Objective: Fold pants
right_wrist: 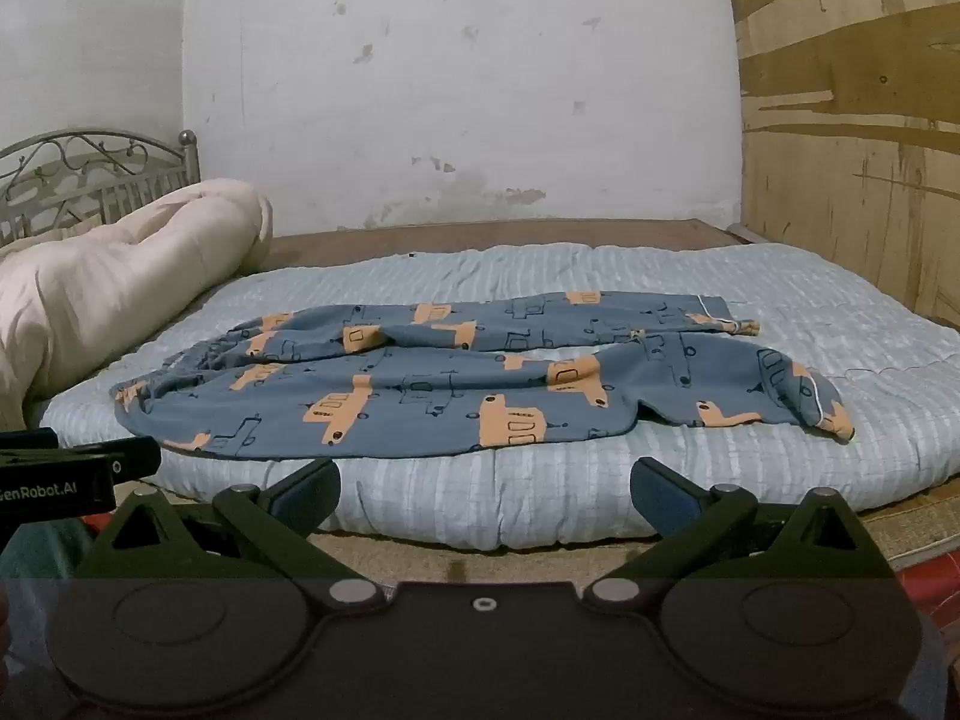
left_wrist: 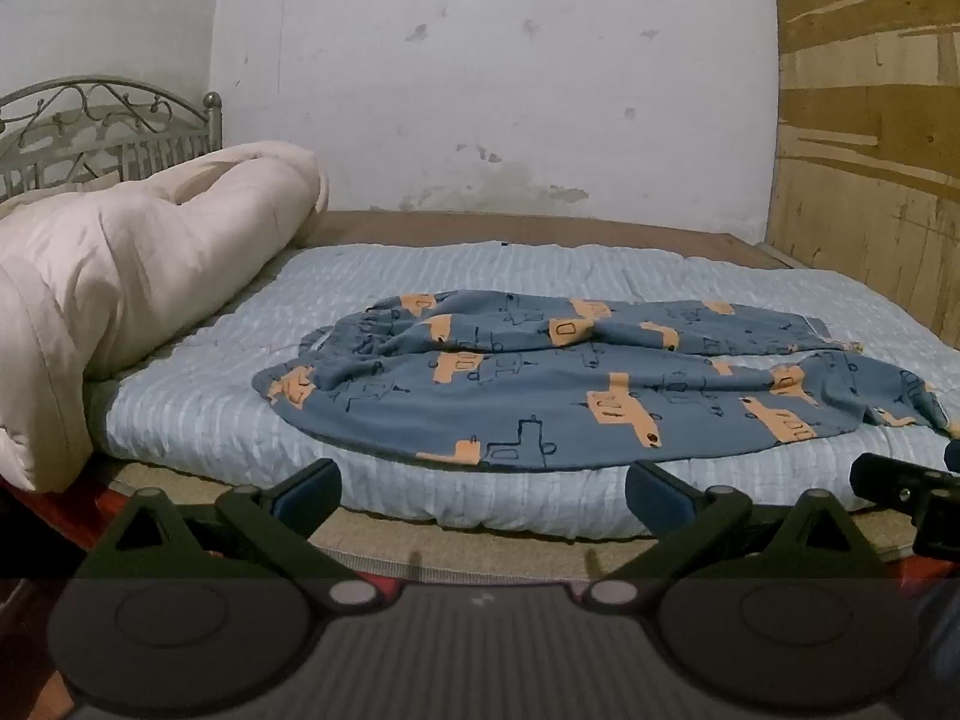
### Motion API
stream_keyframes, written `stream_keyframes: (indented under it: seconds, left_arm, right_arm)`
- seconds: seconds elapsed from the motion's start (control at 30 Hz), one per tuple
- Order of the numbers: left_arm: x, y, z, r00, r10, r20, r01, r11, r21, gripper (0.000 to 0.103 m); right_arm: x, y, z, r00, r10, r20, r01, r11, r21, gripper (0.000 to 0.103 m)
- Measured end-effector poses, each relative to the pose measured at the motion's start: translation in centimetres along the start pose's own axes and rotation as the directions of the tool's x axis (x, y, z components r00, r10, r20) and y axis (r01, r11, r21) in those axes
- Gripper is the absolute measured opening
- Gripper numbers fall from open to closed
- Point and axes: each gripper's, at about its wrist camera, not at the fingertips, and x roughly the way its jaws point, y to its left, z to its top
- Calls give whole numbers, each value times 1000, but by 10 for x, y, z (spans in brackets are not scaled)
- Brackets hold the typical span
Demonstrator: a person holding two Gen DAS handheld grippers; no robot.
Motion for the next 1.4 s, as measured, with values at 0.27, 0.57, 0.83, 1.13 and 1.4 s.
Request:
stream_keyframes:
  seconds: [0.27, 0.57, 0.83, 1.13, 1.4]
  left_arm:
    - [-1, 3, 1, 1000, -6, -16, 6, 1000, -15, 102]
    - [-1, 1, 2, 1000, -19, -18, 19, 1000, -3, 102]
    - [-2, -1, 1, 1000, -20, -13, 20, 1000, 5, 102]
    - [-3, -1, 1, 1000, -17, -12, 18, 1000, 3, 102]
    - [-3, 0, 1, 1000, -18, -12, 18, 1000, 3, 102]
  right_arm:
    - [0, 0, 0, 1000, -1, 6, 1, 1000, -3, 102]
    - [-1, -1, 0, 1000, 0, 9, 0, 1000, -1, 102]
    - [-2, -1, -1, 1000, 0, 9, 0, 1000, -1, 102]
    - [-1, -1, -1, 1000, 0, 8, 0, 1000, 0, 102]
    - [-2, 0, 0, 1000, 0, 8, 0, 1000, 0, 102]
